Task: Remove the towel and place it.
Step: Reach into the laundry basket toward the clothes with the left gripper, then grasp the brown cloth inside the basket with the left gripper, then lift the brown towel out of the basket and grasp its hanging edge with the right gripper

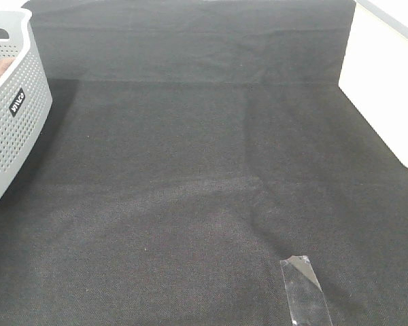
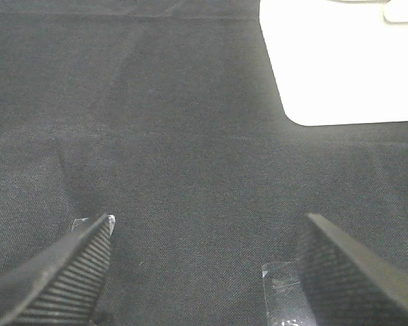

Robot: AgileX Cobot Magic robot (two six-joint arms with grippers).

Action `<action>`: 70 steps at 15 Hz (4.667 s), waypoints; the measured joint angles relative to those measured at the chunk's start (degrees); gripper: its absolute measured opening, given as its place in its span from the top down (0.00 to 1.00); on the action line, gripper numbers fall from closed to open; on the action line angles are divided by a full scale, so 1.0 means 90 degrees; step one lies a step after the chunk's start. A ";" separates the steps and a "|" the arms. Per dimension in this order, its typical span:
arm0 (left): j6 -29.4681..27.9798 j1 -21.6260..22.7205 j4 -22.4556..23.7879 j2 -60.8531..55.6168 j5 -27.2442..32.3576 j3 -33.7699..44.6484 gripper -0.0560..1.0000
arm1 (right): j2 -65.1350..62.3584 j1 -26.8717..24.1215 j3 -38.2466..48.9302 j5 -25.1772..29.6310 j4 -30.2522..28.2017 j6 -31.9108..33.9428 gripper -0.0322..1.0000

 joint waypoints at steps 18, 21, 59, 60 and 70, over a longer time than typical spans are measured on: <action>0.0153 0.0000 -0.0503 0.1114 0.0070 -0.0637 0.95 | 0.0000 0.0000 0.0000 0.0000 0.0000 0.0000 0.27; -0.0057 0.0000 -0.0503 0.1114 -0.0102 -0.0637 0.95 | 0.0000 0.0000 0.0000 0.0000 0.0000 0.0000 0.27; -0.3094 -0.5233 -0.1585 -0.2878 -0.0121 -0.1948 0.95 | 0.6856 0.0000 -0.0236 -0.1897 0.9269 -1.1045 0.27; -0.3075 -0.5341 -0.1585 -0.2833 -0.0172 -0.1948 0.95 | 0.7315 0.0000 -0.0376 -0.1534 0.9874 -1.1657 0.27; -0.3069 -0.5564 -0.1713 -0.2757 -0.0395 -0.1948 0.95 | 1.0409 0.1541 -0.2260 -0.0146 1.0746 -1.3184 0.23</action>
